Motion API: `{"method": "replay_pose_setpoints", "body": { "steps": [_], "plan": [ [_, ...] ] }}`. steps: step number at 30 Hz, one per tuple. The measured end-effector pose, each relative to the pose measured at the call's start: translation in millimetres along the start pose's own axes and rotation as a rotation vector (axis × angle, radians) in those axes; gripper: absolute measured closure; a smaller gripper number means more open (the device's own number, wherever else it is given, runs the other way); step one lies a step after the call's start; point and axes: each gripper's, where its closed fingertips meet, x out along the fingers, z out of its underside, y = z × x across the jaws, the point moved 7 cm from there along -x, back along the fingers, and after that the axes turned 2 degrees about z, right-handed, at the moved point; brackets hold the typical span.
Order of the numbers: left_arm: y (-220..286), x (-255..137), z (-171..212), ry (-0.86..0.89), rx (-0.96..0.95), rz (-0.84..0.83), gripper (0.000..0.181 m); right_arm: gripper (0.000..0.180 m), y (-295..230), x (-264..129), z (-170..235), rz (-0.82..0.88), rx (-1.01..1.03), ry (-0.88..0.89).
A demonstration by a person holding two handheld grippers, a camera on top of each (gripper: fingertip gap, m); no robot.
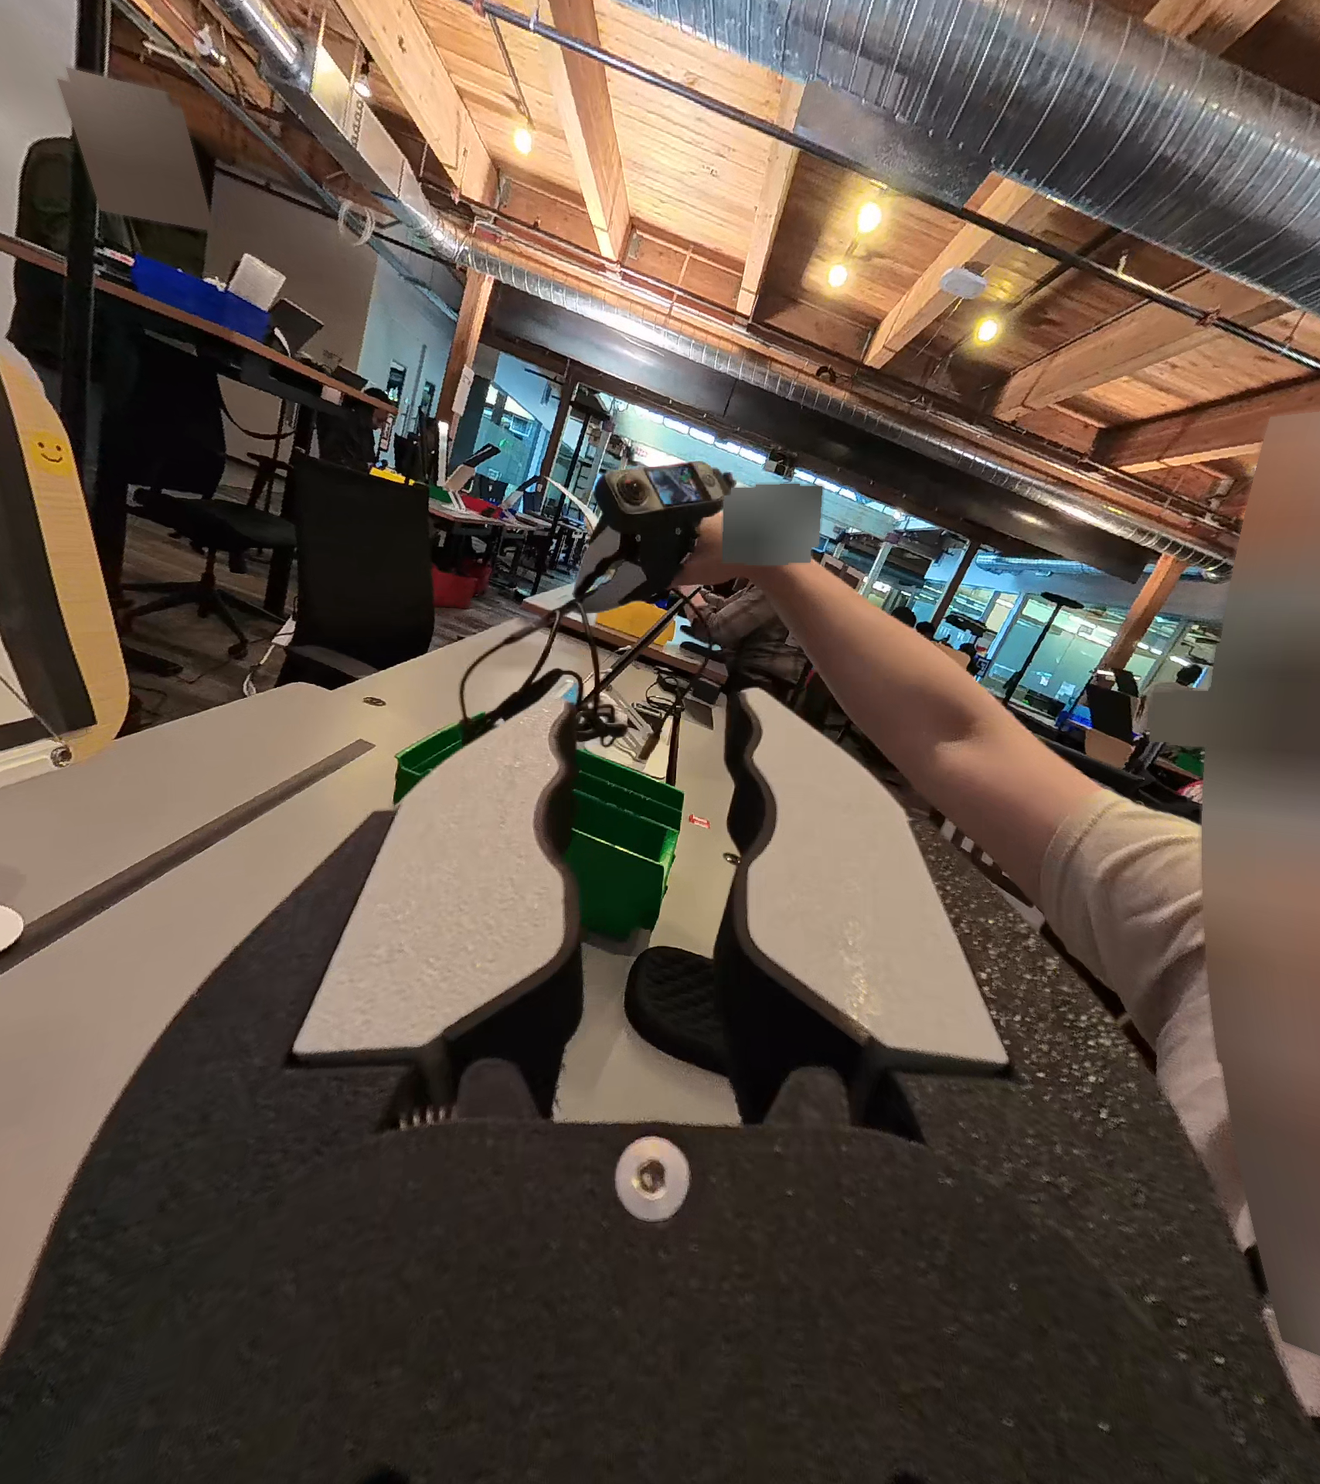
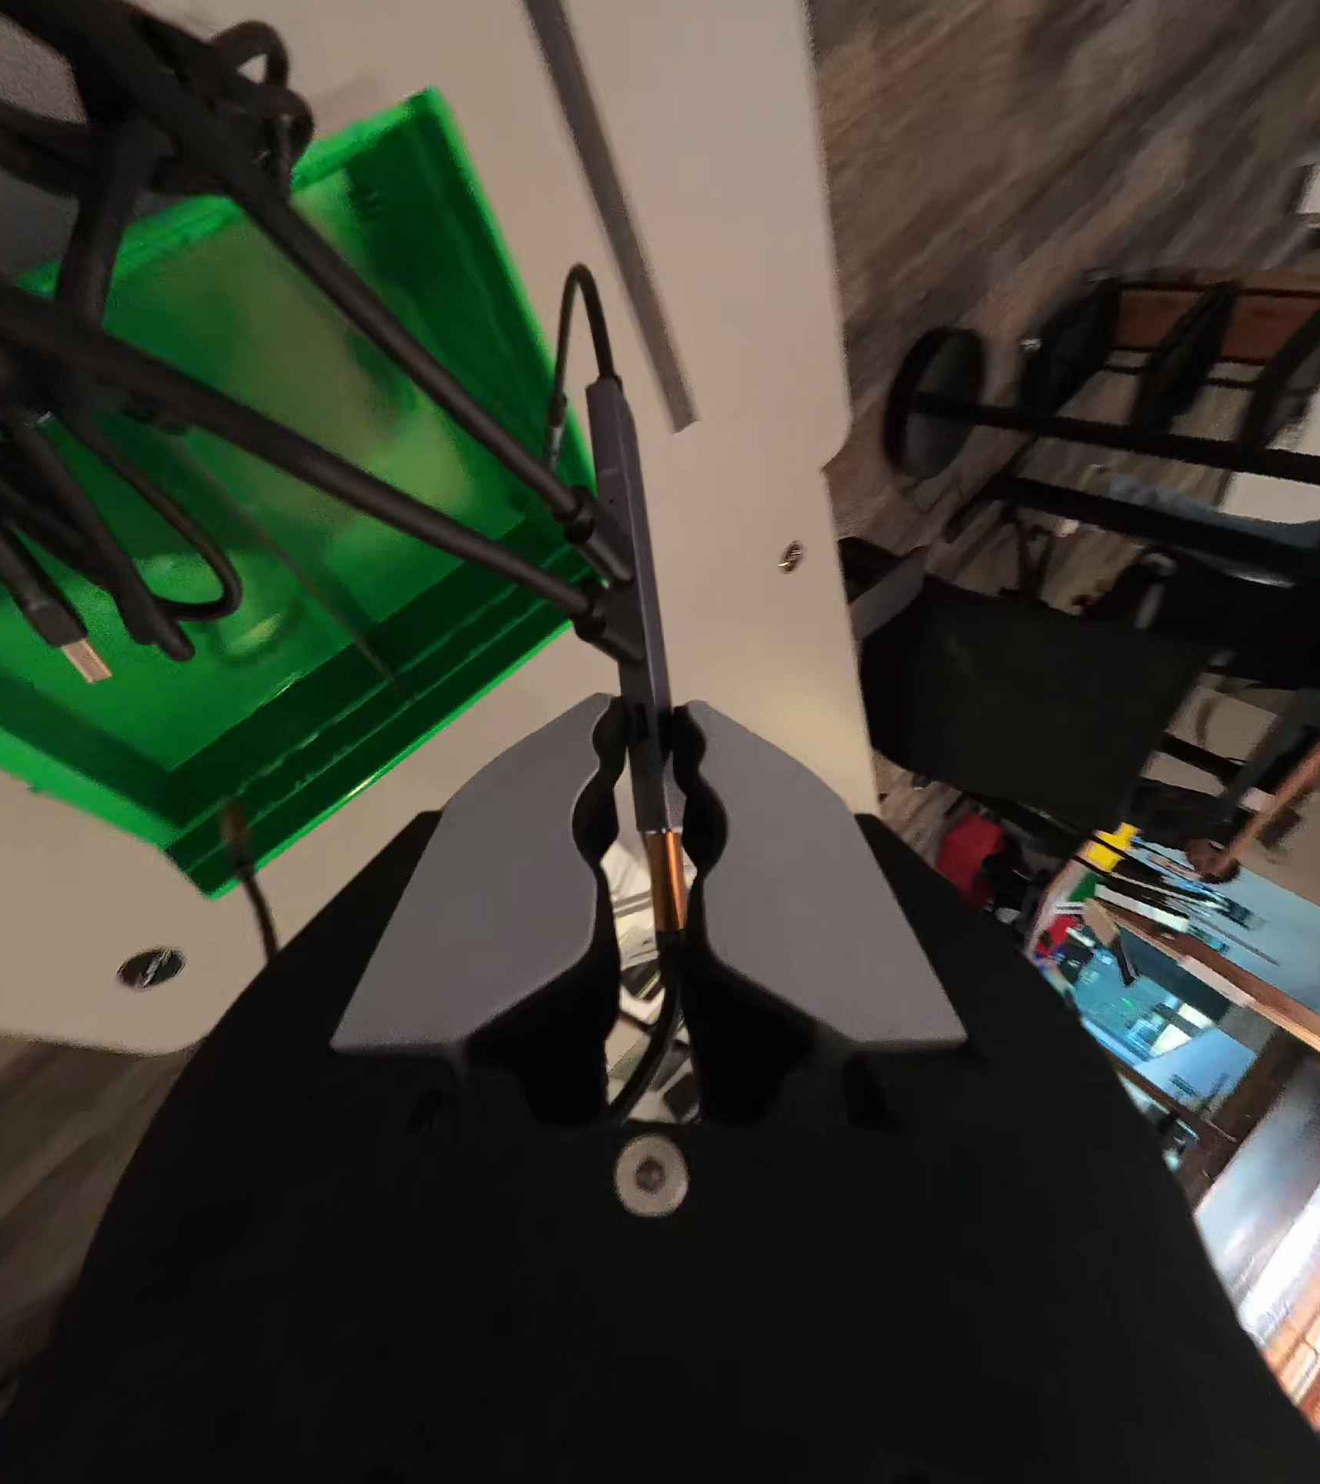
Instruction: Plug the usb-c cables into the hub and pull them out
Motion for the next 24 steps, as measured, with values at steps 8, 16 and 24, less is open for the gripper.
{"method": "replay_pose_setpoints", "body": {
  "steps": [8,16,24],
  "plan": [
    [-7.1,16.0,12.1,-0.086,-0.008,-0.043,0.147,0.169,2.9,42.3,5.8,-0.334,-0.029,-0.327],
    [-11.1,20.3,14.7,-0.102,0.006,-0.079,0.149,0.170,29.0,82.4,-11.9,-0.366,-0.182,-0.497],
    [-13.6,21.9,15.1,-0.111,0.026,-0.104,0.150,0.169,20.4,117.6,6.4,-0.466,-0.157,-0.438]
  ]
}}
